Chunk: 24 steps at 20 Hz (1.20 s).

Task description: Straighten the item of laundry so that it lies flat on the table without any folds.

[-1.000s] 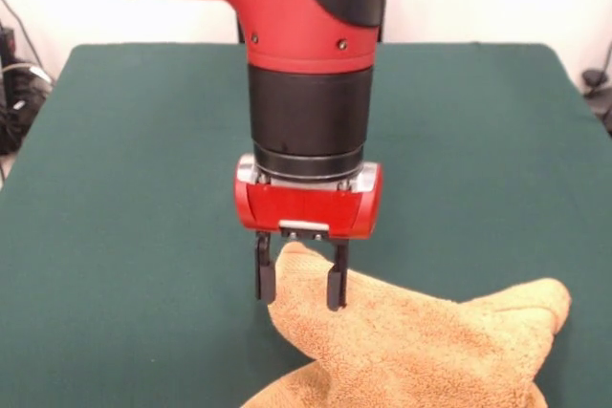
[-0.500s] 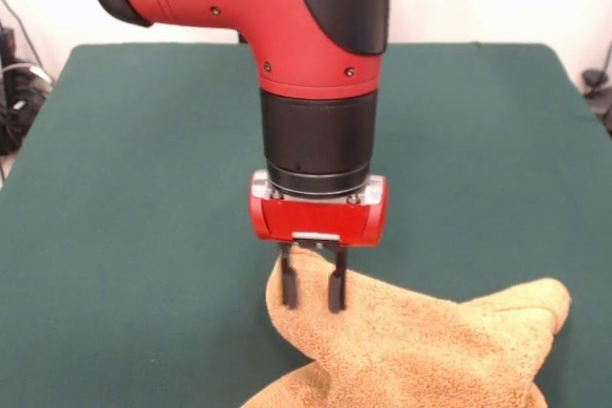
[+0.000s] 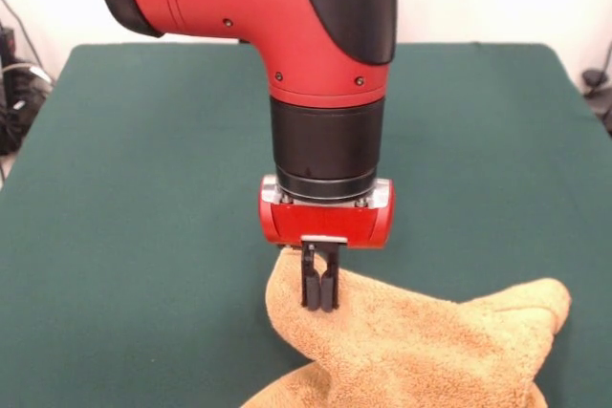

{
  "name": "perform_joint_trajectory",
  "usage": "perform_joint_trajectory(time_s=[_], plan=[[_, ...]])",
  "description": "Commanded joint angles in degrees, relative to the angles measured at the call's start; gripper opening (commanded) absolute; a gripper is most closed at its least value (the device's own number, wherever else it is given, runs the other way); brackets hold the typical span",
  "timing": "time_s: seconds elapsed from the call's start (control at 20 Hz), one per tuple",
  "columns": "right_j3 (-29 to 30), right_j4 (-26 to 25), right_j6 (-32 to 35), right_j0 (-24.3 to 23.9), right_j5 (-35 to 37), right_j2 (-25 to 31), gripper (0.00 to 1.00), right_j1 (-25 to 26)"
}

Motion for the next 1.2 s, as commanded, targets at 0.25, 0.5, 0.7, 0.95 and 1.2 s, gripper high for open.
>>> perform_joint_trajectory(time_s=[0.25, 0.5, 0.7, 0.95, 1.2], plan=[[6.56, -1.51, 1.62, 0.65, -1.02, 6.99, 0.0, -1.73], [7.79, -1.31, 1.67, 0.12, -0.35, 7.05, 1.0, -2.15], [9.94, -1.33, 0.6, -1.35, -0.54, 8.22, 1.0, -2.67], [13.6, -1.91, 0.02, -4.2, -3.82, 11.3, 1.0, -1.74], [16.29, -2.78, -0.48, -6.93, -4.91, 14.04, 1.0, 0.04]])
